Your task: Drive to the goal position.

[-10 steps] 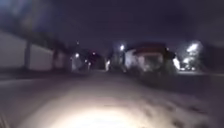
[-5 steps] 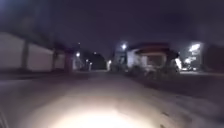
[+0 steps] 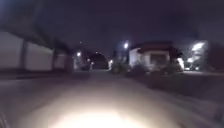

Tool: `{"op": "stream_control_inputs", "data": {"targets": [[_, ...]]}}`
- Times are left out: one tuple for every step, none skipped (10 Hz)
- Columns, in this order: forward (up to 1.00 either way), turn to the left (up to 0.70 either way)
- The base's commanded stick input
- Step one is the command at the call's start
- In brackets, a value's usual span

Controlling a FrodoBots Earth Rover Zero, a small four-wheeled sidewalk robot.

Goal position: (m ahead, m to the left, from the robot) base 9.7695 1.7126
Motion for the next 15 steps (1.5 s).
{"op": "stream_control_inputs", "data": {"targets": [[0.70, 0.00], [0.70, 0.00], [0.70, 0.00], [0.70, 0.00], [0.70, 0.00], [0.70, 0.00], [0.70, 0.00], [0.70, 0.00], [0.70, 0.00], [0.70, 0.00], [0.70, 0.00], [0.70, 0.00], [0.70, 0.00], [0.70, 0.00], [0.70, 0.00]]}}
